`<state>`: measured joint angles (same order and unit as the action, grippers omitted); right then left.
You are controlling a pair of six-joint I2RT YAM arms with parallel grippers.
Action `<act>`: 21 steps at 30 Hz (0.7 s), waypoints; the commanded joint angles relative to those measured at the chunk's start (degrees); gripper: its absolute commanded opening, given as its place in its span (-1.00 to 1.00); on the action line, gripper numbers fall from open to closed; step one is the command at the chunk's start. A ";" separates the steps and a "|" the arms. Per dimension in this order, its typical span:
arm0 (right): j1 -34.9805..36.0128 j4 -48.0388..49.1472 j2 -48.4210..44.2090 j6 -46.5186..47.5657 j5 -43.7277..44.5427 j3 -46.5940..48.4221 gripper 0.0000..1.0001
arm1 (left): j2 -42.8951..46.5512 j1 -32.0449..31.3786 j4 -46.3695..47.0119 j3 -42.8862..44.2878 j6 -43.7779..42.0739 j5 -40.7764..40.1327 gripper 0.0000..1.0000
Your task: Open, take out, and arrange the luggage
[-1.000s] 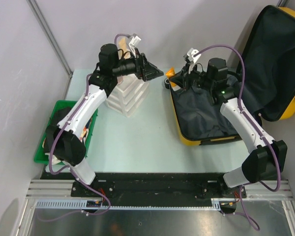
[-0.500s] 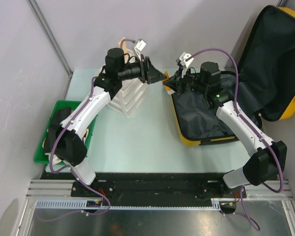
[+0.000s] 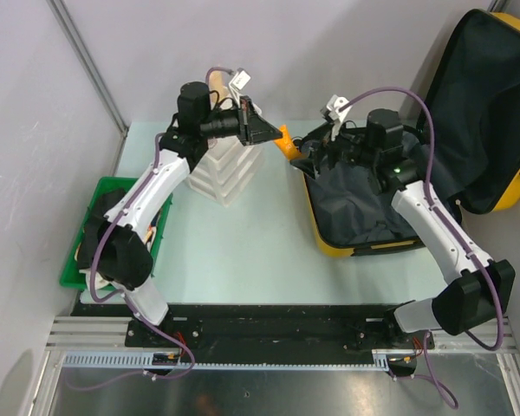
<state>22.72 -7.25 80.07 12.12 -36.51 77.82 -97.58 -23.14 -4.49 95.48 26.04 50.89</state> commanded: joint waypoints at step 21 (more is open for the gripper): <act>-3.82 -20.61 2.19 13.54 -10.16 0.75 0.82 | 5.56 15.83 -7.63 14.01 -16.63 -5.26 -1.00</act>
<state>19.92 -21.74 82.04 22.63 -47.48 77.80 -94.45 -10.44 -9.45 102.98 14.33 52.21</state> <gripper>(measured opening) 0.914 0.010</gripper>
